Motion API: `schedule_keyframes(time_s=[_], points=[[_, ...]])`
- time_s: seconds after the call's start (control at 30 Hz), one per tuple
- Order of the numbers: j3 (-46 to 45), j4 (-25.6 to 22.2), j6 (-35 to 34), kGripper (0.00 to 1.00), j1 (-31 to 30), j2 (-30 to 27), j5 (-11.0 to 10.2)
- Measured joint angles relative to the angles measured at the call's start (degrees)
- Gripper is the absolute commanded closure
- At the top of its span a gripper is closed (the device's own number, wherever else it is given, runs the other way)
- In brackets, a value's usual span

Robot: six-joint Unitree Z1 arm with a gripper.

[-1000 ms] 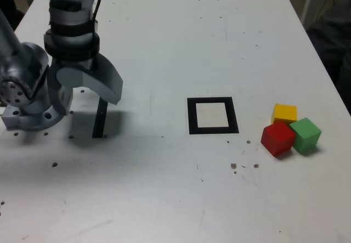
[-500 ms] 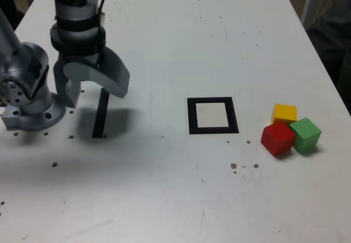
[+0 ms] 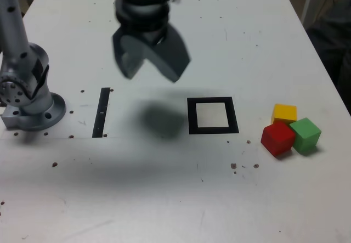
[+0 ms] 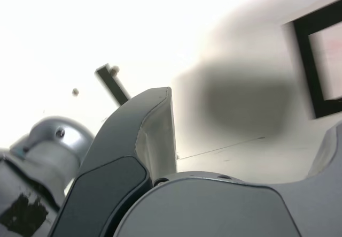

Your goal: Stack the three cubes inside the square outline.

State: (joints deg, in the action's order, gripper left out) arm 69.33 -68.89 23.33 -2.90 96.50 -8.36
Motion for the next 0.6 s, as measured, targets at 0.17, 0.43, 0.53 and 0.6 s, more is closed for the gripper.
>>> schedule_keyframes(time_s=[0.17,0.43,0.53,0.6], points=[[9.46,-5.19,5.16,0.02,-2.05,5.53,-3.52],[23.73,-10.57,10.29,0.02,-6.39,12.94,-5.22],[29.53,-12.47,10.5,0.02,-8.22,15.69,-5.3],[33.02,-13.9,10.6,0.03,-9.56,18.1,-5.66]])
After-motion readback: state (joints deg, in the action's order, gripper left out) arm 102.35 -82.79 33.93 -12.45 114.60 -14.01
